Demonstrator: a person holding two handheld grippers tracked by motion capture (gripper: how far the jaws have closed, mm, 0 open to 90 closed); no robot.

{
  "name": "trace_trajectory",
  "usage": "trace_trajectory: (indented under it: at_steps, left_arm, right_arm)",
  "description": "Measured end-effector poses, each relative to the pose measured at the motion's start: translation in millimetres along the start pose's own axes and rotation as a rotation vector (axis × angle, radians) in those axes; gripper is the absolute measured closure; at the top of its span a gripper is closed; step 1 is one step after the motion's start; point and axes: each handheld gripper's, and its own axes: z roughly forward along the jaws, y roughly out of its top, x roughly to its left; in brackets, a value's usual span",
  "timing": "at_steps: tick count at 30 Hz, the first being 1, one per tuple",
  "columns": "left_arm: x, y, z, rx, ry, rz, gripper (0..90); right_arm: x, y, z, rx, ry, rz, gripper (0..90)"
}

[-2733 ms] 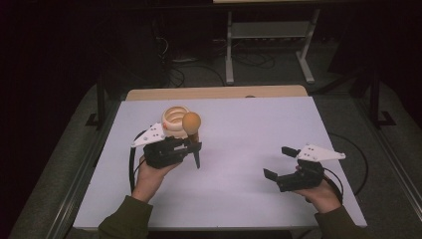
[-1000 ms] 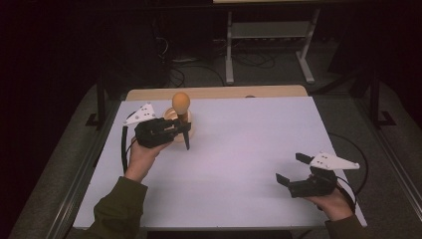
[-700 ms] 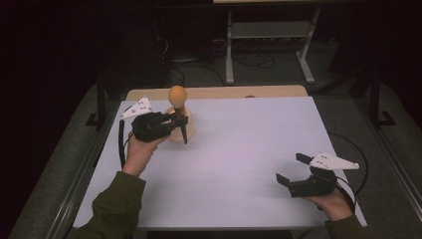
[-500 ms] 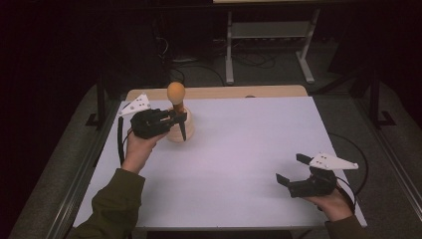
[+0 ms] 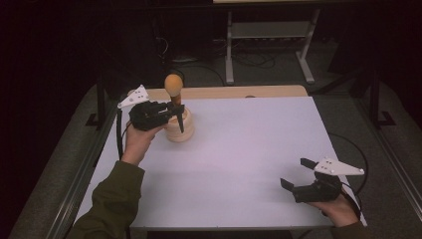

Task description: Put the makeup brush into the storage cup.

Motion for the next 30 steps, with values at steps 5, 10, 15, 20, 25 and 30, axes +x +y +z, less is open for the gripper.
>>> trace_trajectory:
  at_steps: [5,10,15,20,25,30]
  left_arm:
    - [5.4,1.8,0.6,-0.004,0.018,0.003,72.0]
    - [13.1,4.4,1.5,-0.011,0.040,0.001,72.0]
    - [21.3,6.4,3.4,-0.005,0.062,0.011,71.9]
    - [27.5,8.0,4.8,-0.004,0.078,0.011,72.0]
    - [31.5,7.5,5.9,-0.013,0.099,0.018,72.0]
    - [34.3,4.5,9.4,-0.002,0.118,0.028,71.9]
  right_arm:
    - [0.9,-0.1,1.5,0.004,0.004,-0.001,0.0]
    - [-0.4,-0.6,2.6,0.004,0.004,0.002,0.0]
    - [-0.7,-0.8,2.9,0.006,0.003,0.004,0.0]
    - [-0.8,-1.2,2.9,0.012,0.003,0.006,0.0]
    - [-0.9,-0.9,2.3,0.009,0.002,0.009,0.0]
    - [-0.9,-1.1,2.5,0.012,0.003,0.011,0.0]
